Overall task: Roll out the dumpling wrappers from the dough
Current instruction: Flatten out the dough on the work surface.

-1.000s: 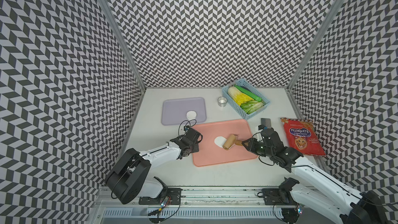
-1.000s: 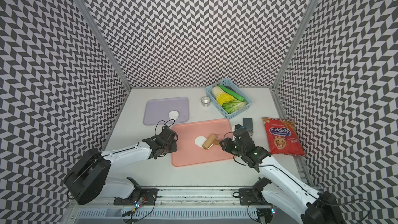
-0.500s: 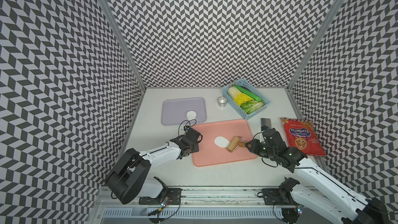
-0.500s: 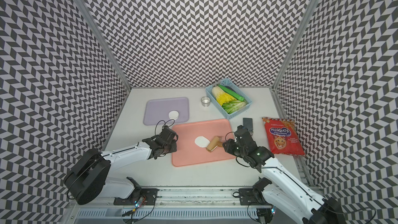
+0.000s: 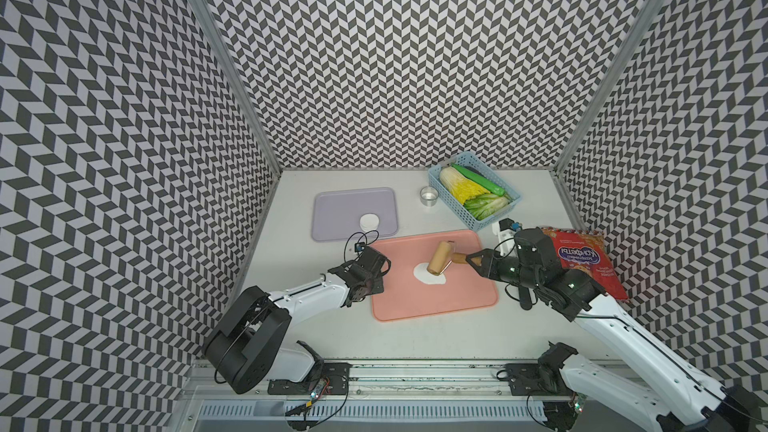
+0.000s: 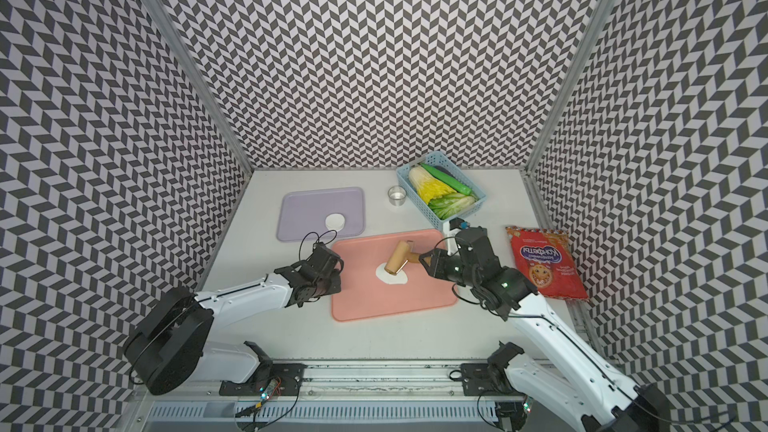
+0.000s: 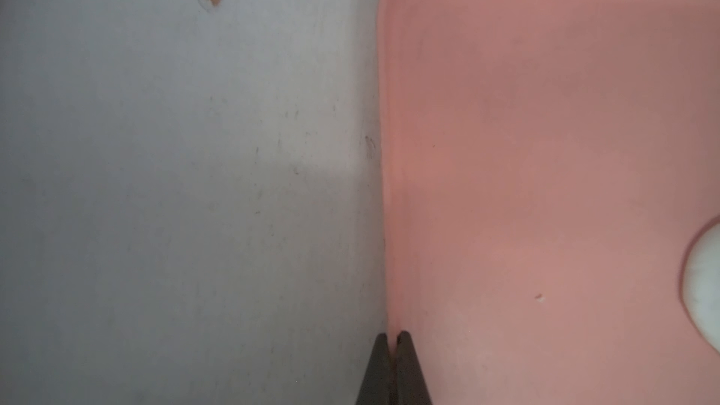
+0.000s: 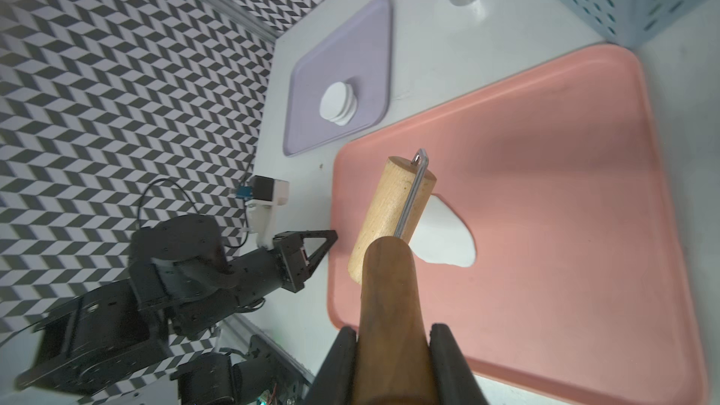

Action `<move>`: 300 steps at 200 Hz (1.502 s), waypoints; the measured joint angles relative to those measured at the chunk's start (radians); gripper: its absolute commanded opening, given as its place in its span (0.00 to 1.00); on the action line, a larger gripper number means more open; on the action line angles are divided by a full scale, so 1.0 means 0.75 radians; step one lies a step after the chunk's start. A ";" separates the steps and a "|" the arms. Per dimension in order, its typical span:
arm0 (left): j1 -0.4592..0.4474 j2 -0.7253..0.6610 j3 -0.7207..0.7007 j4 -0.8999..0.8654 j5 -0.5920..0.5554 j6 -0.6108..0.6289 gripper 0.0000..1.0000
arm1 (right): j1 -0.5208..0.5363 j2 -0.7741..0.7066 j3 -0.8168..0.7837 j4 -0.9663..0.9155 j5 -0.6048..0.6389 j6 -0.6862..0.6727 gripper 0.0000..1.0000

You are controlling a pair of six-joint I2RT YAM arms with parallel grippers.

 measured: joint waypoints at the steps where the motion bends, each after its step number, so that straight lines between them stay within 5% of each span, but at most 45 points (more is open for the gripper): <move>1: 0.000 -0.001 0.000 0.000 0.000 0.000 0.00 | 0.002 0.004 0.001 0.003 -0.003 -0.003 0.00; 181: 0.024 0.004 0.000 -0.007 -0.062 -0.012 0.00 | 0.017 0.418 -0.128 0.292 -0.082 -0.101 0.00; 300: 0.015 0.011 0.000 0.022 -0.030 -0.024 0.00 | -0.130 0.374 -0.177 0.292 -0.188 -0.101 0.00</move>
